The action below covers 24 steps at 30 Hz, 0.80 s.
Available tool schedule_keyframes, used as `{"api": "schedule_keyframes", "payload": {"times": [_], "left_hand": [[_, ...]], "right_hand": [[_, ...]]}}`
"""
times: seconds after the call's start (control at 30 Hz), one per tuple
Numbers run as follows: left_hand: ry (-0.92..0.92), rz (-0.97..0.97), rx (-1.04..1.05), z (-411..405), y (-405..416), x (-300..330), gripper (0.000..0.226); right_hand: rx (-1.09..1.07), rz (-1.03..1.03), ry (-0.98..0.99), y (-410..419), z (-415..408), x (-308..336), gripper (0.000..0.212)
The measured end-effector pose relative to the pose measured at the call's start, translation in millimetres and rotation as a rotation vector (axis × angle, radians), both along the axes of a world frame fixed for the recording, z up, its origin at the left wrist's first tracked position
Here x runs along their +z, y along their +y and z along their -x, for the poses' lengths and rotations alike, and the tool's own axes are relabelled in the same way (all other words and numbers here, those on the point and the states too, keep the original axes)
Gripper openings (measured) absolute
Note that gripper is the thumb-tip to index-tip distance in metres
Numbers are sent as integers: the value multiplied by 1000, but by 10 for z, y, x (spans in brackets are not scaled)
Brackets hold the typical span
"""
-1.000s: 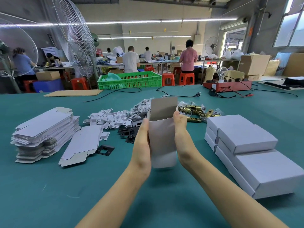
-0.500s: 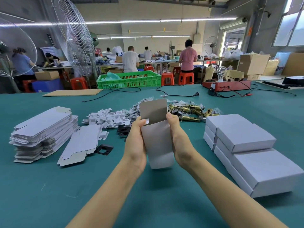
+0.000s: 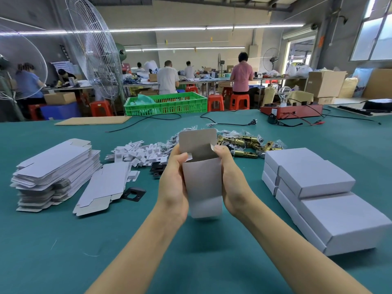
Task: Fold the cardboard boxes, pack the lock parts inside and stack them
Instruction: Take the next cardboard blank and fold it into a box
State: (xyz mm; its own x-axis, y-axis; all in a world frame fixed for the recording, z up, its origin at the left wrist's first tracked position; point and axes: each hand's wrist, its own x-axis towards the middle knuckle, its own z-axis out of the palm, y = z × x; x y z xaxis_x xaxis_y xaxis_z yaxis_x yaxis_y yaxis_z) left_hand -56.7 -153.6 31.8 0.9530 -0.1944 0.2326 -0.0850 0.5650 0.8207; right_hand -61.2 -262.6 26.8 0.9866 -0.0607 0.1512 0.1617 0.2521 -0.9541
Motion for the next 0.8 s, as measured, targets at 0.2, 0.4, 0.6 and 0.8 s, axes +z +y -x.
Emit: {"api": "schedule_keyframes", "payload": {"times": [0.2,0.4,0.6,0.8], "left_hand": [[-44,-30,8,24,-26,-8,42],[-1,-19,40,-14,-5,28,30],[-26,-59,53,-17,6,27,34],[-68,-9,-18,25,32,15,24]], "right_hand": [[-78,-24,-161,4,0,29,36],[-62,-121,-242,-1,6,78,44],[-79,-137,-237,-7,28,111,40],[-26,-112,-203,-27,57,95,17]]}}
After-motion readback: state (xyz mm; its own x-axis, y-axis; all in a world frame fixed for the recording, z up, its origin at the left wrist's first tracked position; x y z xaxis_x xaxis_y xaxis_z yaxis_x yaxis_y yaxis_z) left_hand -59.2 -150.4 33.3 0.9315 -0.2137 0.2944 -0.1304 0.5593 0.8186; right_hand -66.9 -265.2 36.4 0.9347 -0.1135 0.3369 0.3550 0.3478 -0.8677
